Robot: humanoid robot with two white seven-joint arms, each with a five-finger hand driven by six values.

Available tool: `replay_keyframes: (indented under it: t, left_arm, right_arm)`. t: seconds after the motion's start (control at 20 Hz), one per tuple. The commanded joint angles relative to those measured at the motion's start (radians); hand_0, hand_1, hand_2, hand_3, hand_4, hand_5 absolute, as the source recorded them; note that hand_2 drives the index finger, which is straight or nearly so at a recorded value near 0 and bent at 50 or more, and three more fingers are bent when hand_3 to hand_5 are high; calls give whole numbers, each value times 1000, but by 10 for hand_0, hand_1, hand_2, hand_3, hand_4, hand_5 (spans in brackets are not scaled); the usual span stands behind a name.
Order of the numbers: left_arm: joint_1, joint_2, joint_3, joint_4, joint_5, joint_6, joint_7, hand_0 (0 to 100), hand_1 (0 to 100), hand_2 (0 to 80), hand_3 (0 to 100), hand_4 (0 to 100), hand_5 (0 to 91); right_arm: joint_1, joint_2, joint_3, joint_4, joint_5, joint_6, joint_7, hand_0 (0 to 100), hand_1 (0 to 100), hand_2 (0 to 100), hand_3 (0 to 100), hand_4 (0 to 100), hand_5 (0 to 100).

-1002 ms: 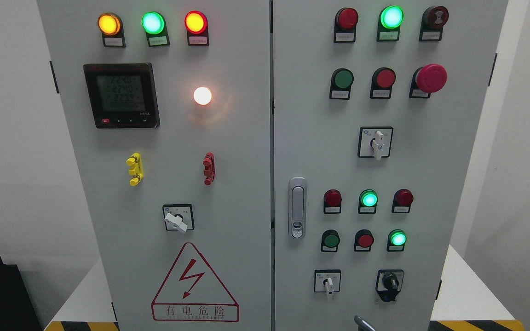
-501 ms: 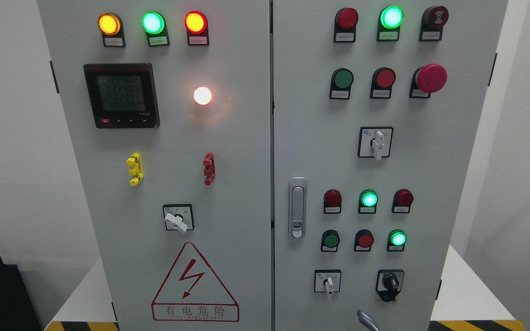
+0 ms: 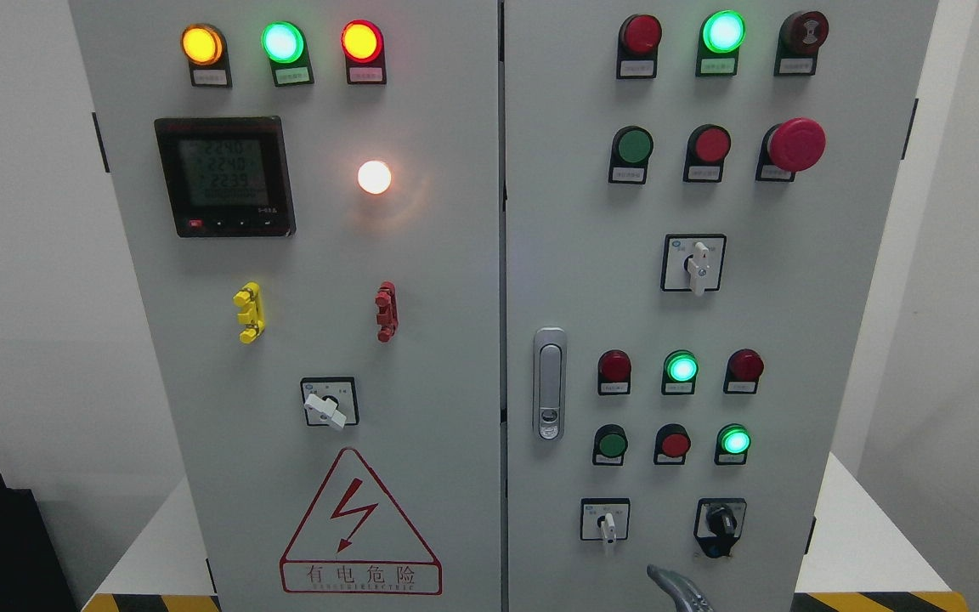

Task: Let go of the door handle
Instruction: 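Raise the right hand up toward the silver lever door handle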

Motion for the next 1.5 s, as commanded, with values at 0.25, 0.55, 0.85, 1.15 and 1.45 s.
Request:
replay_keyframes:
  t: [0.25,0.55,0.85,1.15,1.45]
  left_arm:
    - [0,0,11,17,0,0,1,120,389,0,0,0,0]
    - [0,0,11,17,0,0,1,120,389,0,0,0,0]
    - [0,0,11,17,0,0,1,120,389,0,0,0,0]
    - [0,0,11,17,0,0,1,120,389,0,0,0,0]
    - [0,0,11,17,0,-1,1,120,389,0,0,0,0]
  right_arm:
    - [-103,123,-2,-5,359,161,-46,304,485,0,901,863,961]
    - [-158,125,33,29,515,250,-48,277,482,0,1000,924,993]
    - [-201,125,64,83,612,306,-26,271,475,0,1000,995,1000]
    - [-271,123,70,126,620,368,23,277,462,0,1000,1000,1000]
    - [-322,123,75,163,620,405,58,286,449,0,1000,1000,1000]
